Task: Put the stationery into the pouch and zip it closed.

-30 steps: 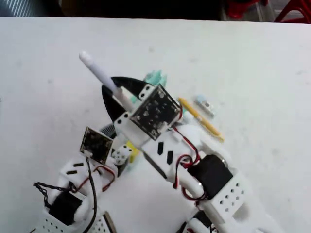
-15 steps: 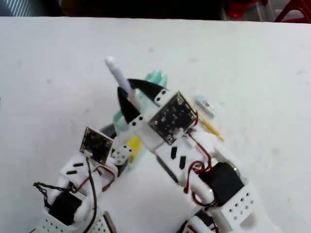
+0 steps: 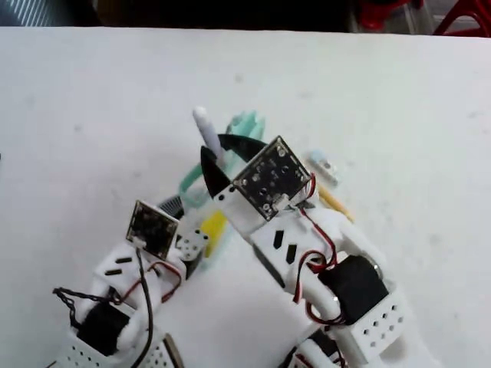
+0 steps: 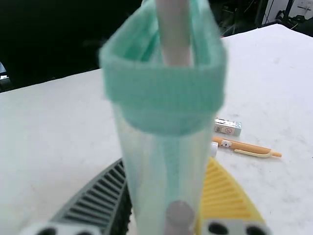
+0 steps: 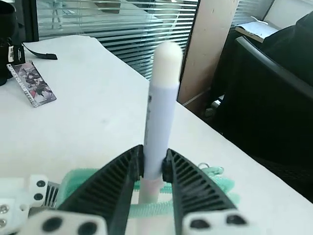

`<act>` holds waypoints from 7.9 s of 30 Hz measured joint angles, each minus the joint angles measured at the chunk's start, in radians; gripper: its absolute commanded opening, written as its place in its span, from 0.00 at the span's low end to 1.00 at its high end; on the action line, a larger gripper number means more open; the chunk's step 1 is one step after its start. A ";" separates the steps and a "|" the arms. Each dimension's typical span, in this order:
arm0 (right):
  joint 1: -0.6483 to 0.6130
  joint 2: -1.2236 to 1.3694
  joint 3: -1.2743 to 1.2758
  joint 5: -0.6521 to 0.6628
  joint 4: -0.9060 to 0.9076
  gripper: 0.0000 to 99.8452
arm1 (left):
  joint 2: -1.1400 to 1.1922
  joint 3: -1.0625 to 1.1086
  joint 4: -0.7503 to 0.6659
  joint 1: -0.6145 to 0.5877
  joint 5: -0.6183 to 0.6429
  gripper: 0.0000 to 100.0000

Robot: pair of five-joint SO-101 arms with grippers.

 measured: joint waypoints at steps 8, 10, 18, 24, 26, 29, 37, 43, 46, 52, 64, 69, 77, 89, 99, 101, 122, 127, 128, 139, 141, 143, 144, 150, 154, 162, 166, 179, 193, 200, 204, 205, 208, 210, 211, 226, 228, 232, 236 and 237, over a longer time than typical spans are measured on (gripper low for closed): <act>0.002 0.000 0.000 0.000 0.023 0.20 | 0.000 0.000 0.000 0.000 0.000 0.18; 0.002 0.000 0.000 0.000 0.023 0.19 | 0.000 0.000 0.000 0.000 0.000 0.18; 0.002 0.000 0.000 0.000 0.023 0.18 | 0.000 0.005 0.000 0.000 0.000 0.18; 0.075 0.000 -0.055 0.000 0.048 0.18 | 0.000 0.005 0.000 0.000 0.000 0.18; 0.107 0.000 -0.092 0.000 0.054 0.18 | 0.000 0.005 0.000 0.000 0.000 0.18; 0.184 -0.002 -0.124 0.000 0.092 0.18 | 0.000 0.005 0.000 0.000 0.000 0.18; 0.476 0.176 -0.135 0.000 0.117 0.18 | 0.000 0.005 0.000 0.000 0.000 0.18; 0.583 0.341 -0.135 -0.063 0.249 0.18 | 0.000 0.005 0.000 0.000 0.000 0.18; 0.621 0.382 -0.086 -0.066 0.278 0.17 | 0.000 0.005 0.000 0.000 0.000 0.18; 0.672 0.387 0.166 -0.091 0.175 0.05 | 0.000 0.005 0.000 0.000 0.000 0.18; 0.677 0.371 0.327 -0.110 0.041 0.10 | 0.000 0.005 0.000 0.000 0.000 0.18; 0.677 0.371 0.333 -0.110 0.041 0.11 | 0.000 0.005 0.000 0.000 0.000 0.18; 0.677 0.374 0.351 -0.110 0.034 0.11 | 0.000 0.005 0.000 0.000 0.000 0.18; 0.746 0.881 0.133 -0.110 -0.031 0.11 | 0.000 0.005 0.000 0.000 0.000 0.18; 0.753 1.011 0.091 -0.041 -0.075 0.04 | 0.000 0.005 0.000 0.000 0.000 0.18; 0.753 1.017 0.084 -0.020 -0.075 0.02 | 0.000 0.005 0.000 0.000 0.000 0.18; 0.686 1.031 0.061 -0.006 -0.083 0.12 | 0.000 0.006 0.000 0.000 0.000 0.18; 0.651 1.031 0.035 -0.006 -0.083 0.12 | 0.000 0.006 0.000 0.000 0.000 0.18; 0.651 1.034 0.028 -0.006 -0.083 0.12 | 0.000 0.006 0.000 0.000 0.000 0.18; 0.634 1.235 -0.160 -0.005 -0.017 0.12 | 0.000 0.006 0.000 0.000 0.000 0.18; 0.634 1.264 -0.203 -0.005 0.020 0.08 | 0.000 0.006 0.000 0.000 0.000 0.18; 0.634 1.281 -0.230 -0.005 0.043 0.01 | 0.000 0.006 0.000 0.000 0.000 0.18; 0.635 1.283 -0.236 -0.005 0.046 0.02 | 0.000 0.006 0.000 0.000 0.000 0.18; 0.635 1.286 -0.244 -0.005 0.046 0.02 | 0.000 0.006 0.000 0.000 0.000 0.18; 0.635 1.286 -0.244 -0.005 0.046 0.02 | 0.000 0.006 0.000 0.000 0.000 0.18; 0.635 1.286 -0.244 -0.005 0.046 0.02 | 0.000 0.012 0.000 0.000 0.000 0.18; 0.641 1.286 -0.244 -0.005 0.048 0.02 | -0.002 0.017 -0.002 0.000 0.000 0.18; 0.637 0.689 0.462 0.028 -0.491 0.02 | -0.002 0.017 -0.002 0.000 0.000 0.18; 0.709 0.221 0.783 -0.100 -0.618 0.02 | -0.002 0.017 -0.002 0.000 0.000 0.18; 0.730 0.006 0.872 -0.150 -0.615 0.02 | -0.002 0.017 -0.002 0.000 0.000 0.18; 0.738 -0.192 0.882 -0.189 -0.516 0.02 | -0.002 0.017 -0.002 0.000 0.000 0.18; 0.746 -0.252 0.882 -0.206 -0.471 0.02 | -0.002 0.017 -0.002 0.000 0.000 0.18; 0.740 -0.460 0.884 -0.229 -0.315 0.02 | -0.002 0.017 -0.002 0.000 0.000 0.18; 0.740 -0.617 0.888 -0.232 -0.201 0.02 | -0.002 0.017 -0.002 0.000 0.000 0.18; 0.743 -0.690 0.888 -0.232 -0.149 0.02 | -0.002 0.017 -0.002 0.000 0.000 0.18; 0.743 -0.783 0.781 -0.238 -0.078 0.02 | -0.002 0.017 -0.002 0.000 0.000 0.18; 0.729 -0.783 0.735 -0.236 -0.078 0.02 | -0.002 0.017 -0.002 0.000 0.000 0.18; 0.655 -0.784 0.577 -0.126 -0.078 0.02 | -0.002 0.017 -0.002 0.000 0.000 0.18; 0.554 -0.798 0.397 0.014 -0.078 0.02 | -0.002 0.017 -0.002 0.000 0.000 0.18; 0.543 -0.798 0.361 0.031 -0.078 0.02 | -0.002 0.017 -0.002 0.000 0.000 0.18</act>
